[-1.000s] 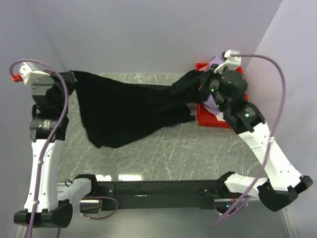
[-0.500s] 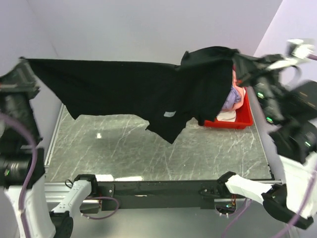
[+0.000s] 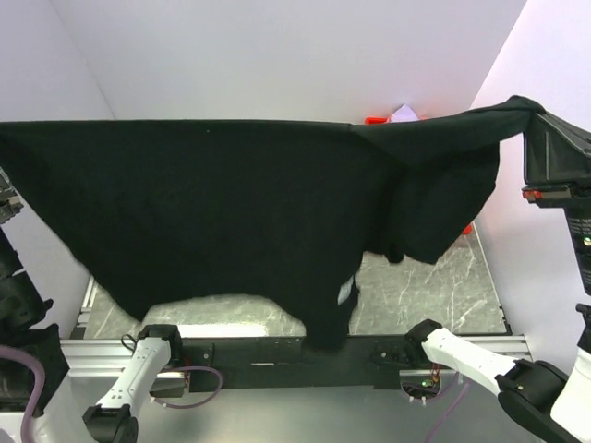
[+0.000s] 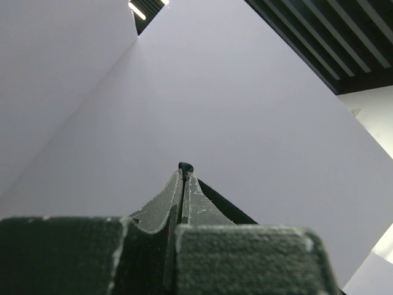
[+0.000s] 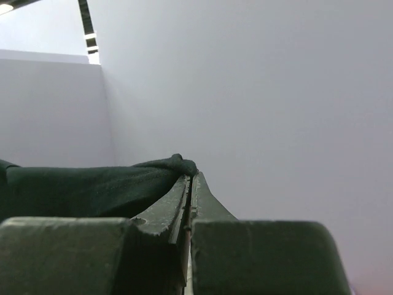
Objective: Fold and stack the t-shirts
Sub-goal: Flatten the tshirt out
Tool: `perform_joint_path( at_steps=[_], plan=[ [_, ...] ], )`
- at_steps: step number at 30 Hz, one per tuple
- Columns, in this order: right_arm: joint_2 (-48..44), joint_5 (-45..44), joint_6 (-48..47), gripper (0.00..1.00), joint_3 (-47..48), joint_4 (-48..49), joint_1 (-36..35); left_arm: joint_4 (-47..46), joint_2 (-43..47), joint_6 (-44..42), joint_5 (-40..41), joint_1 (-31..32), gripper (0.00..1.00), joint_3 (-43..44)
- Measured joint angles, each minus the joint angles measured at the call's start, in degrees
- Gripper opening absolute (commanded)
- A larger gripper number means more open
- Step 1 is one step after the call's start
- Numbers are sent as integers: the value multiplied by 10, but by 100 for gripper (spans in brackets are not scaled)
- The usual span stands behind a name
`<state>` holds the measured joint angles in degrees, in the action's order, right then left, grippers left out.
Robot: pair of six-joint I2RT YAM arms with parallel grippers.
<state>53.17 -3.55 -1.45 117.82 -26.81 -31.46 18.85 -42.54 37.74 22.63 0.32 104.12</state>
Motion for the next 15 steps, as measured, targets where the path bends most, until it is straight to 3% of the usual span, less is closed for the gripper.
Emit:
perform_joint_path(
  at_steps=[8,15],
  plan=[
    [67,-65,-46,0,-40,59,0,-40,-40,-13,48,0,1,-58],
    [270,-104,-52,0,-66,129,68,-91,-269,-31,140,-12,1,-111]
  ],
)
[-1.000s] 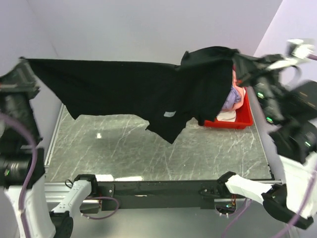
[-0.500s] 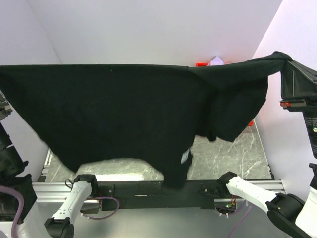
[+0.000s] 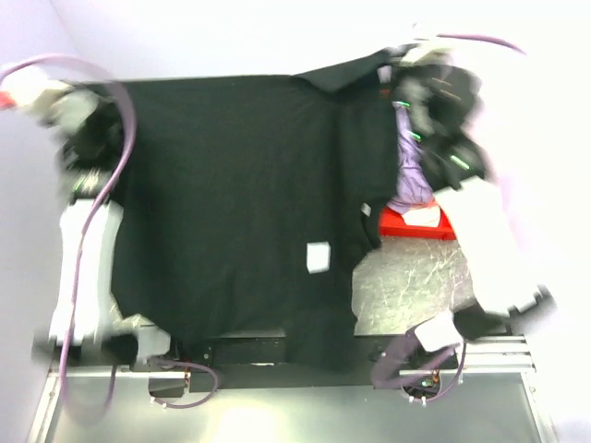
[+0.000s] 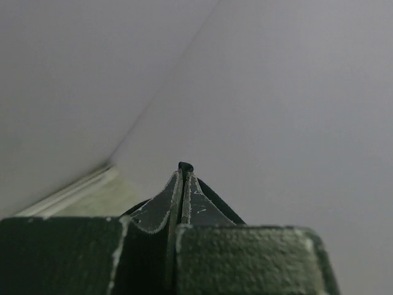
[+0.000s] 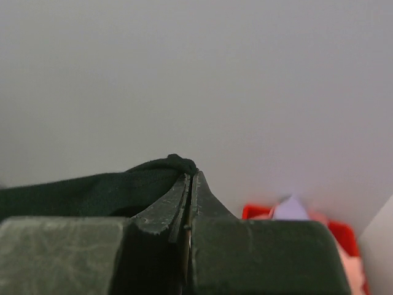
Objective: Fold and stack the t-shirts
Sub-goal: Flatten the tshirt out
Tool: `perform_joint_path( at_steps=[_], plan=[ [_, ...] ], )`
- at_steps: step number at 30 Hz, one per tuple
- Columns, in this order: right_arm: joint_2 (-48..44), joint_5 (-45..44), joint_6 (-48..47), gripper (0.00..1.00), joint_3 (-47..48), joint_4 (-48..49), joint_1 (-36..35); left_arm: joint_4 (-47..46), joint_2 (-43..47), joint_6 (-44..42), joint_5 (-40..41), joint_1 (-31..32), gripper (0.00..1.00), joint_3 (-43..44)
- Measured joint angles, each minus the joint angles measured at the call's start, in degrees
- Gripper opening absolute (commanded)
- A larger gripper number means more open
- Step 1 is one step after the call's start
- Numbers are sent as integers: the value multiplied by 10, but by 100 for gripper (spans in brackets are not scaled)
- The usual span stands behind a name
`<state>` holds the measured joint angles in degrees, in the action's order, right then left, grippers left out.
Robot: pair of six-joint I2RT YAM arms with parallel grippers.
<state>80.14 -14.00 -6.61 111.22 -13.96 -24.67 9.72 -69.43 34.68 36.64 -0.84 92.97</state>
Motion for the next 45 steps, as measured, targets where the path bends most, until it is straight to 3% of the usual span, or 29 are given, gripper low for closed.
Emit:
perform_joint_path(
  at_steps=[2,3,6,7,8,9,11,13,14,27,37,45],
  plan=[
    [71,10,16,1,-22,16,20,-9,-86,-5,3,-14,14,-20],
    [113,20,25,5,-38,23,28,-9,-135,-9,2,-21,34,-28],
    [226,59,45,37,-54,24,39,21,-294,-12,-20,-37,76,-20],
    [264,73,53,51,-45,15,40,37,-340,-13,-28,-39,84,-7],
    [306,85,61,56,-23,1,40,73,-397,-7,-35,-42,97,22],
    [350,95,66,61,4,-16,40,94,-435,-9,-39,-43,99,44],
    [417,109,73,71,69,-59,40,137,-503,-5,-49,-45,100,88],
    [461,116,77,81,117,-87,40,165,-522,-4,-57,-44,99,99],
    [465,120,82,82,117,-94,40,177,-522,-4,-59,-44,100,99],
    [287,172,145,84,-92,-84,21,178,-348,52,-119,-44,99,-47],
    [293,165,187,84,-238,-97,-25,185,-284,85,-226,-43,99,-258],
    [337,161,200,83,-224,-97,5,179,-332,85,-249,-43,99,-235]
  ],
)
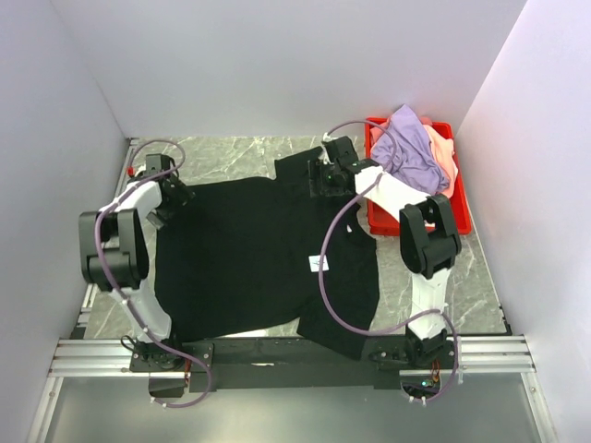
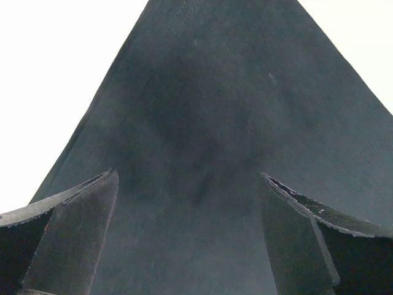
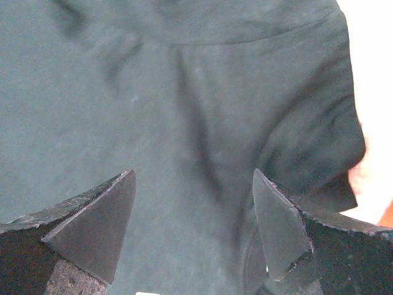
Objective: Fold and stack the t-shirts
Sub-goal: Flatten the tshirt out
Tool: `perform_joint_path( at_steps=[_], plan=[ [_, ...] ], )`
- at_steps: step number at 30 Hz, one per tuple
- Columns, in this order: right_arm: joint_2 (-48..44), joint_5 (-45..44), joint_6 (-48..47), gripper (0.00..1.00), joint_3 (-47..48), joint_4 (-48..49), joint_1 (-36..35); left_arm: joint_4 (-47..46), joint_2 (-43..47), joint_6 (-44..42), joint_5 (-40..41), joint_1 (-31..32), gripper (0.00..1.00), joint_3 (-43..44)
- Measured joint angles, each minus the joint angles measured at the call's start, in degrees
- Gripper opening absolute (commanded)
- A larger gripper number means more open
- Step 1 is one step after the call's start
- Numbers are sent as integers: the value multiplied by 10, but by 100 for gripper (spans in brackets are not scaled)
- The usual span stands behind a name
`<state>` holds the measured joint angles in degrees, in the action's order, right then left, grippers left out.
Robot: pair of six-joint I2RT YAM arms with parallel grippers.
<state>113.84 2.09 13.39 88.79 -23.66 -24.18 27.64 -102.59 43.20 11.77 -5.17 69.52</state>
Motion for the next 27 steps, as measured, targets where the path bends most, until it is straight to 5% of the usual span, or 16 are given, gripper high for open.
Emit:
perform_joint_path(
  at_steps=[12,27],
  plan=[
    [135,40,4,83,110,-22,40,44,-171,-7,31,0,99,184],
    [312,106,-8,83,399,-92,83,97,-354,-43,24,-5,99,483]
  ],
)
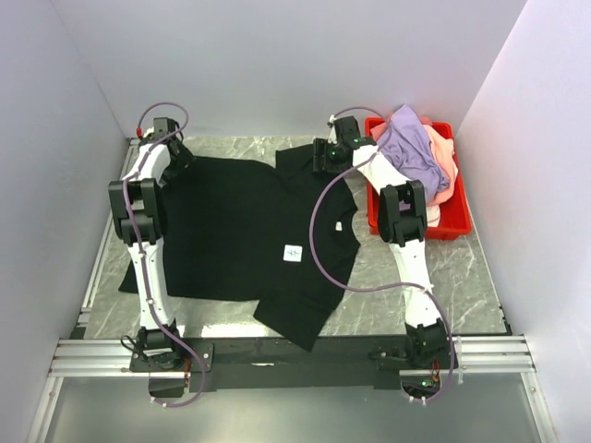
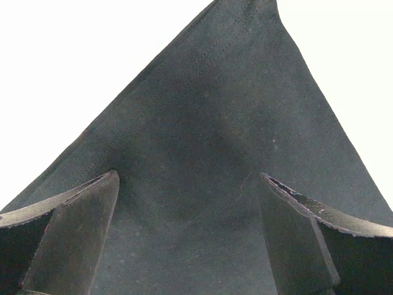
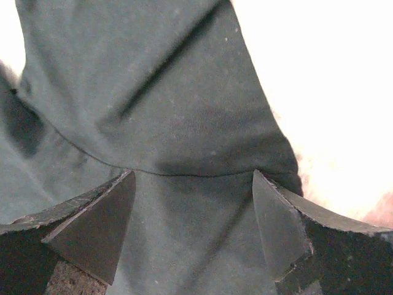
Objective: Fold and stack the t-shirts
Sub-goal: Flatten the tshirt out
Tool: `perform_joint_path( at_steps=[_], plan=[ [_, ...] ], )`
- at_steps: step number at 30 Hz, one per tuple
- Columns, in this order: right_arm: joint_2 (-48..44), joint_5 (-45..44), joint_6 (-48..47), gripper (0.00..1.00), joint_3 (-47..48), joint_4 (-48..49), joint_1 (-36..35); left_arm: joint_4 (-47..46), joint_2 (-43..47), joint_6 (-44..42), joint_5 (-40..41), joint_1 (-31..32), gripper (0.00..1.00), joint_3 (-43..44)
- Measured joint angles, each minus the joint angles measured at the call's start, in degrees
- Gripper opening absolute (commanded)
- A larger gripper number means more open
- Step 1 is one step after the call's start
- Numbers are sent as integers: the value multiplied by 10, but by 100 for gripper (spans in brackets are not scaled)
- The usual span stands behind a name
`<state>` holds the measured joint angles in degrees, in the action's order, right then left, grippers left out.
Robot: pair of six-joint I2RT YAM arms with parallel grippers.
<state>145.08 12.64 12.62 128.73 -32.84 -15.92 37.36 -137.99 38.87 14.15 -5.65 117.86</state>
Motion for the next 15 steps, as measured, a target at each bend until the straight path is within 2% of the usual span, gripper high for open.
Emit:
perform_joint_path(
  at_steps=[8,15],
  plan=[
    [42,35,15,83,68,-5,16,-11,-15,-3,-33,-13,99,24],
    [46,36,39,79,75,1,31,-23,-14,-4,-62,-20,99,23]
  ],
)
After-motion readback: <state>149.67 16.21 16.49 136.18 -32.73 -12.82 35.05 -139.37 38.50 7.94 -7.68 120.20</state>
